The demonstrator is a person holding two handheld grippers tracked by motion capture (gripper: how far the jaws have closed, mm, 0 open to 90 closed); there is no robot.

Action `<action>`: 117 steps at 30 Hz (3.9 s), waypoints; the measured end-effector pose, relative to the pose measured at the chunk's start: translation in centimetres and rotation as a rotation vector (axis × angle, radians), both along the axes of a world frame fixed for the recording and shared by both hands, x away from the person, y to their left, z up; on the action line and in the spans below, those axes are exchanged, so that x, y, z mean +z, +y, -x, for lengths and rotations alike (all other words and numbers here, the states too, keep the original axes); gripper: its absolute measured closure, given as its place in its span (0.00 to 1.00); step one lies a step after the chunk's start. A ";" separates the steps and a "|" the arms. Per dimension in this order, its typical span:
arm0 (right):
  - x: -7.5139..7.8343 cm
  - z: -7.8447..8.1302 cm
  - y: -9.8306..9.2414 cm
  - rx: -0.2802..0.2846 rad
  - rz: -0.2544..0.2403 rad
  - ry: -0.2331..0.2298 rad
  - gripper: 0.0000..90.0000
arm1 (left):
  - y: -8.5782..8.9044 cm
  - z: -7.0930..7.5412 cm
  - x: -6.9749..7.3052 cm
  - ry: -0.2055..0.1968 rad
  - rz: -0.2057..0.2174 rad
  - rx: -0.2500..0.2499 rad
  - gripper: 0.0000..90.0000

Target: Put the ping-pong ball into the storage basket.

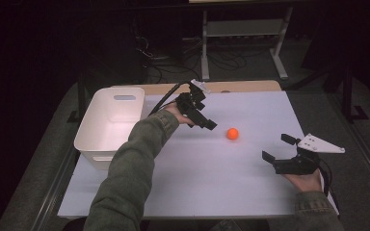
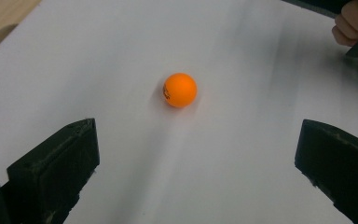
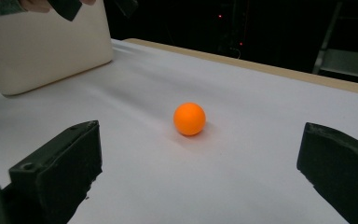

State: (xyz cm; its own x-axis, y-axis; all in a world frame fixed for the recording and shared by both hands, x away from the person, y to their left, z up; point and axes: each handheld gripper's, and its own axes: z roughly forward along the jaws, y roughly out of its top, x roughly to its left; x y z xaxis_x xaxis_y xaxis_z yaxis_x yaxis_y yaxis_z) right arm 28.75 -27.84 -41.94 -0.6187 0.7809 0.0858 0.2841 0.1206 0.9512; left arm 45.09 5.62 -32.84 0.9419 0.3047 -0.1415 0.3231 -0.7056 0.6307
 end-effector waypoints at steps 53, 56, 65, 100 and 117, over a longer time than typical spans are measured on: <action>-0.1 -0.1 0.2 0.009 0.020 0.009 0.00 | -2.3 -2.0 -4.3 0.055 -0.013 0.004 0.00; -0.2 -0.1 0.2 0.008 0.020 0.010 0.00 | -2.4 -2.1 -4.7 0.052 -0.010 0.004 0.00; -0.2 -0.2 0.2 0.008 0.021 0.010 0.00 | -3.3 -2.4 -5.6 0.058 -0.004 -0.008 0.00; -0.3 -0.3 0.3 0.010 0.033 0.015 0.00 | -6.4 -3.2 -9.0 0.075 0.026 -0.078 0.00; -0.3 -0.2 0.3 0.007 0.035 0.013 0.00 | -6.9 -3.6 -10.3 0.061 0.020 -0.094 0.00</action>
